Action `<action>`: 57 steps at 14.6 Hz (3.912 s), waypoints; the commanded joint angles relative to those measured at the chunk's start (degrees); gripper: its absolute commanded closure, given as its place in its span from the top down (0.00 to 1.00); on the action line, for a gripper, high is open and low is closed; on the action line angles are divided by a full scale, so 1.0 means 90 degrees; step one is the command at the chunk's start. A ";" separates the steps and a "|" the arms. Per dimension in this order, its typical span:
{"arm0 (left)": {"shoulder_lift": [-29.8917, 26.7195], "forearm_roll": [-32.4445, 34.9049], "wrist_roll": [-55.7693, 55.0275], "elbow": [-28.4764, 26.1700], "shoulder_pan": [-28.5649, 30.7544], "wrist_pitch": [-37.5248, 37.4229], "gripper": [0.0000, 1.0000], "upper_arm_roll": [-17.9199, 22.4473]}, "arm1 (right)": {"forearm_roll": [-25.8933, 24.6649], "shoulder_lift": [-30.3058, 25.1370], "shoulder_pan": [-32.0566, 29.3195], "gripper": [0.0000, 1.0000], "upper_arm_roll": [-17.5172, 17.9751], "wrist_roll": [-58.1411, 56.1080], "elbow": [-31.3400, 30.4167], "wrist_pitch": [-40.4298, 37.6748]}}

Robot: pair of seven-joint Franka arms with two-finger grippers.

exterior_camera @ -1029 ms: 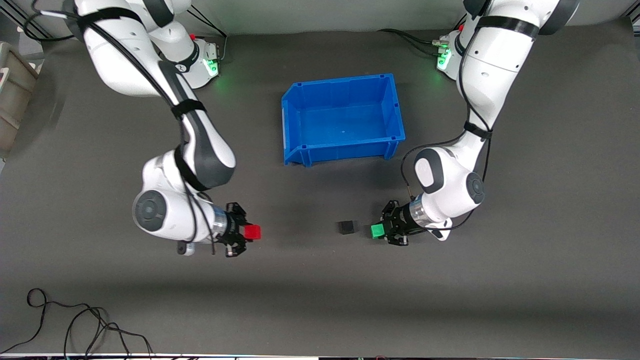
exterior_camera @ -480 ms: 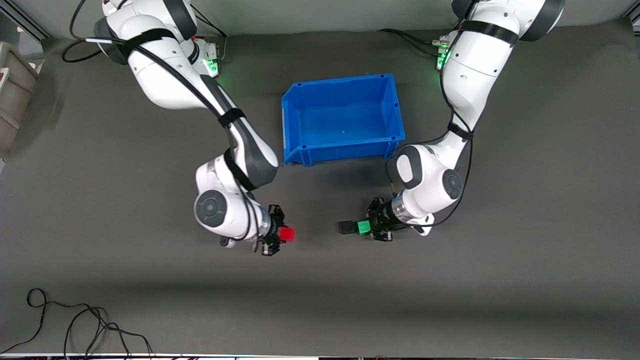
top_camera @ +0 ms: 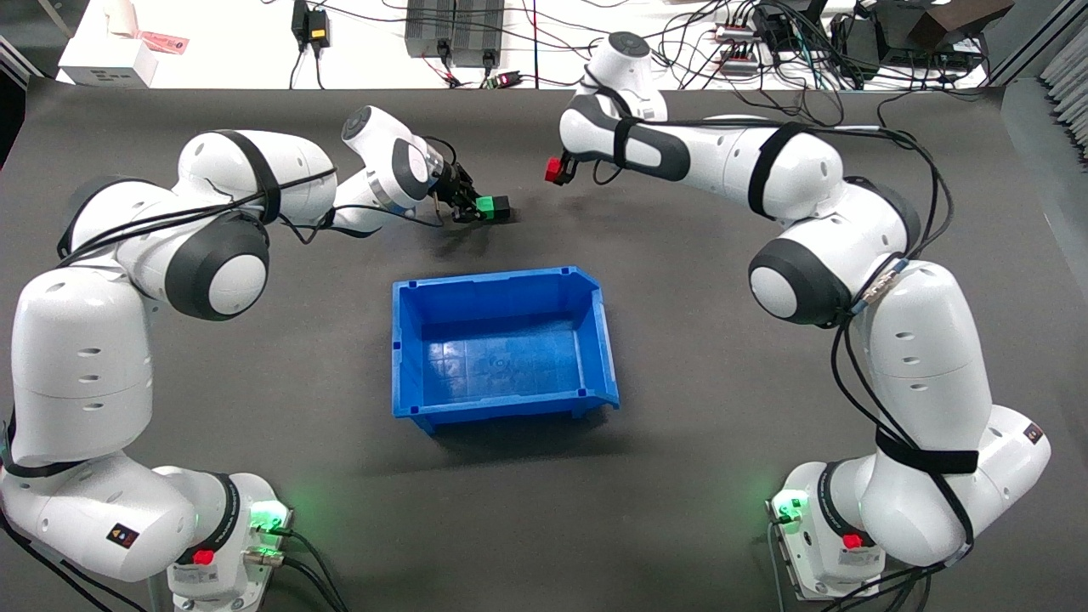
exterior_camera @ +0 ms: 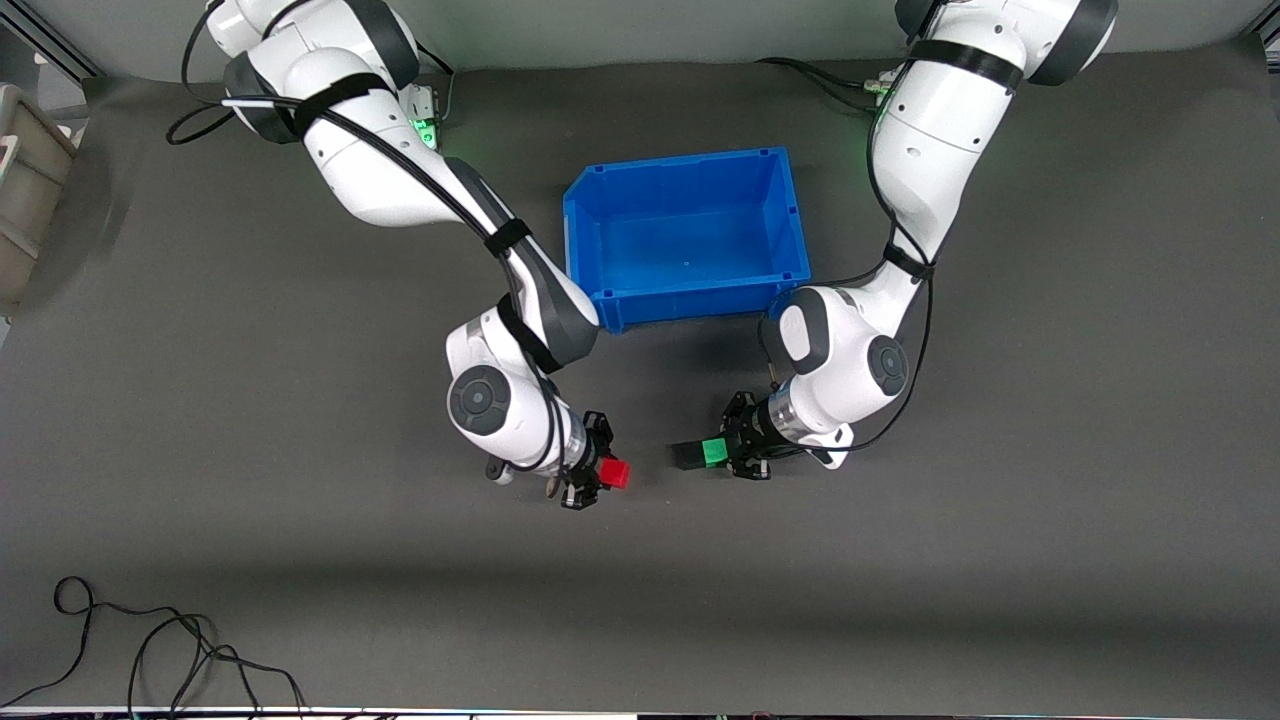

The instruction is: Attach green and red cubes to black cube

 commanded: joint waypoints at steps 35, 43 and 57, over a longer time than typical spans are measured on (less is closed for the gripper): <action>-0.0368 0.0395 0.0793 0.0132 0.0634 -0.0940 1.00 0.0265 | -0.0675 0.0660 0.0610 1.00 -0.0097 -0.1223 0.0485 0.0290; -0.2086 0.2755 0.2793 -0.0279 0.3036 -0.4455 1.00 0.0275 | -0.0519 -0.1027 -0.0823 1.00 0.0459 -0.3270 0.0485 -0.1726; -0.4235 0.5383 0.7686 0.0248 0.3420 -0.7204 1.00 0.0168 | -0.0524 -0.3587 -0.4223 1.00 0.0391 -1.1205 0.0495 -0.6788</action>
